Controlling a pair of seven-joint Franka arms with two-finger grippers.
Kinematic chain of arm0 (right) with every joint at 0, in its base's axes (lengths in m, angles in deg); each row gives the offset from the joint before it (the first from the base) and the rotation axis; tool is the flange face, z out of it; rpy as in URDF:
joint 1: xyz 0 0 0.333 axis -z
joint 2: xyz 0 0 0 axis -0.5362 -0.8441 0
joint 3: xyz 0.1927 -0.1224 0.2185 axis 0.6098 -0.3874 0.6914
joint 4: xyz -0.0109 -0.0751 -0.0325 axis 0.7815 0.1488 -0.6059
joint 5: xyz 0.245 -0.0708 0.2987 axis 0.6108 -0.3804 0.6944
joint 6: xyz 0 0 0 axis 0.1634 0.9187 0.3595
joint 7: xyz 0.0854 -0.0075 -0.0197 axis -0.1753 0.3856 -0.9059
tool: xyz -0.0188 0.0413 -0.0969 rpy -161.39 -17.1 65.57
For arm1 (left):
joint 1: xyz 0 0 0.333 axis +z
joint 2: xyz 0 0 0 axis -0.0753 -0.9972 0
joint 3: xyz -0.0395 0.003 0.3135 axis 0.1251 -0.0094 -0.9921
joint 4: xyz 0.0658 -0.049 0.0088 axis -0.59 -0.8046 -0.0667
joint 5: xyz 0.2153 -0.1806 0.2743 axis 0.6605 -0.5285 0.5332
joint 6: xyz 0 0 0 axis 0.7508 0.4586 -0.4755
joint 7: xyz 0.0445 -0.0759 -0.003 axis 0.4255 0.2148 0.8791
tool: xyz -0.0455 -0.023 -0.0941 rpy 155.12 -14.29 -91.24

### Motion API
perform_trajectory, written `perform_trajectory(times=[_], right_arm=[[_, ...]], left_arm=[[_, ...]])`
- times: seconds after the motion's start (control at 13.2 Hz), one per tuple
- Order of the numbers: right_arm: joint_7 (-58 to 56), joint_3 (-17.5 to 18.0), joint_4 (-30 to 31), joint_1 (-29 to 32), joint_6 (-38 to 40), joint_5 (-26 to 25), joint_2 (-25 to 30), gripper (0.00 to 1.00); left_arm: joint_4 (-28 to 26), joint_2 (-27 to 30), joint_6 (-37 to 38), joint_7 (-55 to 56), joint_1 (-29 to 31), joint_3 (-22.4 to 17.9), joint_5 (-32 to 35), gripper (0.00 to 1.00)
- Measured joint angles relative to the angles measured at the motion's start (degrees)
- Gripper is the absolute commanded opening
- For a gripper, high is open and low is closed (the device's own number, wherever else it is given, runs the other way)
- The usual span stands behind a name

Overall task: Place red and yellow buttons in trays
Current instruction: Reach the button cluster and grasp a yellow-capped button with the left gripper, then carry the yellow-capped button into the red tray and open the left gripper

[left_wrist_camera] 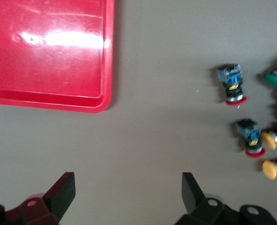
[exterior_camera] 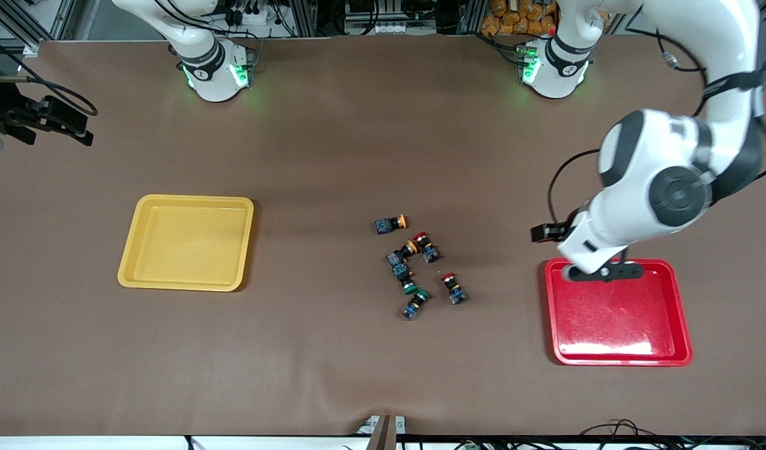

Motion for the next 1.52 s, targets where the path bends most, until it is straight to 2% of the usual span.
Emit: perform_trajectory(times=[0.76,1.22,1.52], right_arm=[[-0.12,0.04,-0.07,0.05,-0.05,0.04,-0.03,1.0],[-0.12,0.02,-0.07,0.15,-0.07,0.04,-0.24,1.0],[-0.12,0.02,-0.07,0.16,-0.07,0.04,-0.43,1.0]], left_arm=[[1.72,-15.16,-23.51,23.37,-7.0,-0.16,0.0,1.0],[2.66,-21.49,-35.4,29.16,-8.42,-0.23,0.01,1.0],[2.8,-24.47,-40.2,31.26,-10.35,-0.36,0.22,1.0]])
